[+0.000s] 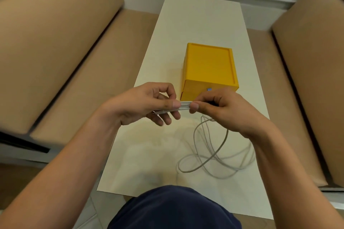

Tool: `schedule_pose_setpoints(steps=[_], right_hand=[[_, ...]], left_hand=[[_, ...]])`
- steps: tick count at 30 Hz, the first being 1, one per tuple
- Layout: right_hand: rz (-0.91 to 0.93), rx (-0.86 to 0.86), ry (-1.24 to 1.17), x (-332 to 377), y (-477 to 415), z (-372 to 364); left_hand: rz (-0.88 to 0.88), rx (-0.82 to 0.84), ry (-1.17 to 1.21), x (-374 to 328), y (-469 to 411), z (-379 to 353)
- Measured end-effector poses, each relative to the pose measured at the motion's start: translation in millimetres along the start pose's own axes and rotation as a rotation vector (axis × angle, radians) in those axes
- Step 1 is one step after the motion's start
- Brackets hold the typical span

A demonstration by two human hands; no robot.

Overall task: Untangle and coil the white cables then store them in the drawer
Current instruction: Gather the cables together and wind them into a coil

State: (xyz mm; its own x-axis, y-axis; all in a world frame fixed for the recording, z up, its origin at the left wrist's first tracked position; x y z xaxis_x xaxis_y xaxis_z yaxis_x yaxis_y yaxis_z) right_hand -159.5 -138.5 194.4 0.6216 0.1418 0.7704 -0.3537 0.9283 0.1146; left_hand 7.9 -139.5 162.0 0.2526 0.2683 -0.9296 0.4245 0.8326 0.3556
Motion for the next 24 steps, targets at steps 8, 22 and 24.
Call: schedule_pose_setpoints(steps=[8,22,24], right_hand=[[-0.006,-0.037,-0.010,2,1,-7],[0.025,-0.094,-0.067,3,11,-9],[0.044,-0.106,-0.053,6,12,-6]], left_hand=[[0.044,-0.067,-0.166,7,5,6],[-0.009,-0.211,-0.039,6,22,14],[0.003,-0.188,0.030,7,24,13]])
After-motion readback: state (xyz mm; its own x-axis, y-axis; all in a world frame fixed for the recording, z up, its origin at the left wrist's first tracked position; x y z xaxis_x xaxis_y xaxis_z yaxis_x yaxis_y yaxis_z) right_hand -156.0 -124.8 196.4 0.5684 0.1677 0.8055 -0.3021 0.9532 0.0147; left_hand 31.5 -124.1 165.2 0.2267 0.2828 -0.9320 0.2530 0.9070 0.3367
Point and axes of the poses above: each hand's wrist, its own y-axis away from the middle knuckle, its own z-axis out of the back of the hand, x = y × z, the point moved 8 cm from there along -y, towards the middle knuckle, and after that the axes turned 5 degrees about -x, right-handed, at the moved point
